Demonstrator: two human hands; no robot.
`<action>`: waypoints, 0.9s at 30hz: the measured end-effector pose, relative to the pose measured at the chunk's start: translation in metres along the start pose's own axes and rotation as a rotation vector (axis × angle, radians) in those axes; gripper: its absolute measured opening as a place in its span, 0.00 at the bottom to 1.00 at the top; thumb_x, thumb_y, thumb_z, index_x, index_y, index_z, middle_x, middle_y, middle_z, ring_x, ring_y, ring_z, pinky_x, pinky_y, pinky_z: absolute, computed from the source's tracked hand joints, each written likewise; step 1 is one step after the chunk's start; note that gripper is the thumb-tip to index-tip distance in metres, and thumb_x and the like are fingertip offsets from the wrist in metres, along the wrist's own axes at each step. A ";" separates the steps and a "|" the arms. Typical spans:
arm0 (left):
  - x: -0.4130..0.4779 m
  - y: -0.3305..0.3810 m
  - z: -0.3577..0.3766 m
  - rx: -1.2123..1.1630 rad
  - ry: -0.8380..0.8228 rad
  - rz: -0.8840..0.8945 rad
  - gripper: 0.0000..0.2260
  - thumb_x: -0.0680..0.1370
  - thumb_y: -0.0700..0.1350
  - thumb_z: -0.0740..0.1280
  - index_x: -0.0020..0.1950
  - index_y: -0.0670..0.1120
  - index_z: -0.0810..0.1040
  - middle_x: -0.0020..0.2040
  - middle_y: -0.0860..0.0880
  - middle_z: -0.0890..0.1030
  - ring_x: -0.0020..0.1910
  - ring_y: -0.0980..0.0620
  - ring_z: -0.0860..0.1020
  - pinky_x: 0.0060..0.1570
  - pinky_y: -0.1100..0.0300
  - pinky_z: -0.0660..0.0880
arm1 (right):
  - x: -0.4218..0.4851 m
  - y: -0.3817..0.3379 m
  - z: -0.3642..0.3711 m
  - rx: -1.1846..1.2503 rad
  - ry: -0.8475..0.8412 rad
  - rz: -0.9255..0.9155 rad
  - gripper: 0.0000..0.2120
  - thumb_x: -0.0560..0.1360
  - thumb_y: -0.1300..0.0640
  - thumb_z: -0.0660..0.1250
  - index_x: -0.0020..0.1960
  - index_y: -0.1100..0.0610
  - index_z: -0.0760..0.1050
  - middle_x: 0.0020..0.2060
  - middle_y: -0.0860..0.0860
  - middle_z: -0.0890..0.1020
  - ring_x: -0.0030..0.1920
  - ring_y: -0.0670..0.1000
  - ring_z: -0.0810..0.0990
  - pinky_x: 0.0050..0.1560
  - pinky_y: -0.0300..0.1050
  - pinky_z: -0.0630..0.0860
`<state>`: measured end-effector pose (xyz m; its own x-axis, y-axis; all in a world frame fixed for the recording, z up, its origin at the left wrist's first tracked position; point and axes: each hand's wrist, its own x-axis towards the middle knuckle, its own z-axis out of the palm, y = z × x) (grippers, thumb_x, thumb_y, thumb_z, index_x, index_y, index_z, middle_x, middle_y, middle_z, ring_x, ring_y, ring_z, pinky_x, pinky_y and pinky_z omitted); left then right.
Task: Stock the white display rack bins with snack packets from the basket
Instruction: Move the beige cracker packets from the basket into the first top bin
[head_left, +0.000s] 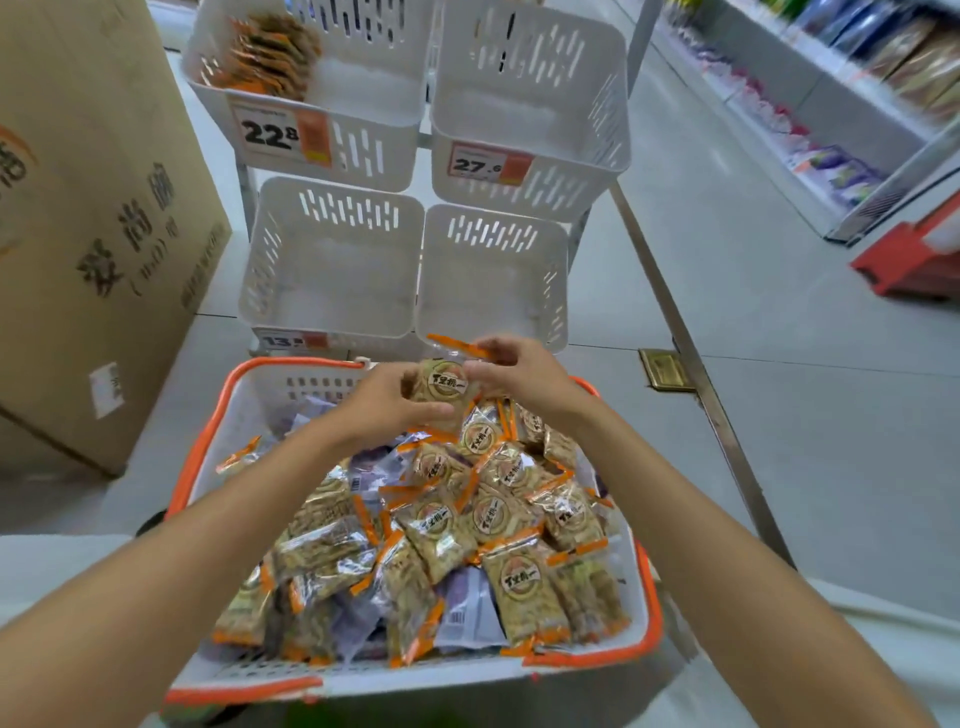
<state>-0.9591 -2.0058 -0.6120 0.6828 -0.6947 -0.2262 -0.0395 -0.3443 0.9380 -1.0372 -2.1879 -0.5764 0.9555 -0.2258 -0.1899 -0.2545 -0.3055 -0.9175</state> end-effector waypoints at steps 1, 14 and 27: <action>0.001 0.001 0.002 -0.023 0.012 -0.007 0.15 0.74 0.39 0.75 0.60 0.44 0.81 0.51 0.46 0.86 0.53 0.47 0.84 0.55 0.52 0.81 | -0.001 0.003 -0.005 -0.081 -0.038 0.021 0.17 0.75 0.59 0.73 0.62 0.55 0.75 0.51 0.53 0.82 0.49 0.49 0.82 0.53 0.47 0.80; -0.012 -0.037 -0.003 -0.285 0.116 -0.241 0.05 0.79 0.43 0.69 0.54 0.47 0.78 0.51 0.46 0.85 0.53 0.46 0.83 0.58 0.48 0.78 | -0.018 0.070 -0.011 -0.435 0.089 0.110 0.18 0.74 0.67 0.69 0.63 0.58 0.74 0.50 0.54 0.77 0.48 0.54 0.78 0.51 0.50 0.78; -0.021 -0.024 -0.006 -0.230 0.060 -0.230 0.23 0.73 0.57 0.74 0.64 0.51 0.75 0.56 0.50 0.83 0.55 0.51 0.81 0.56 0.53 0.78 | -0.009 0.026 -0.018 -0.222 0.060 0.061 0.11 0.74 0.61 0.73 0.53 0.54 0.75 0.40 0.49 0.77 0.42 0.48 0.79 0.41 0.39 0.78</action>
<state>-0.9676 -1.9788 -0.6285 0.6970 -0.5743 -0.4295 0.2815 -0.3317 0.9004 -1.0548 -2.2100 -0.5920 0.9284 -0.3028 -0.2154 -0.3445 -0.4841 -0.8043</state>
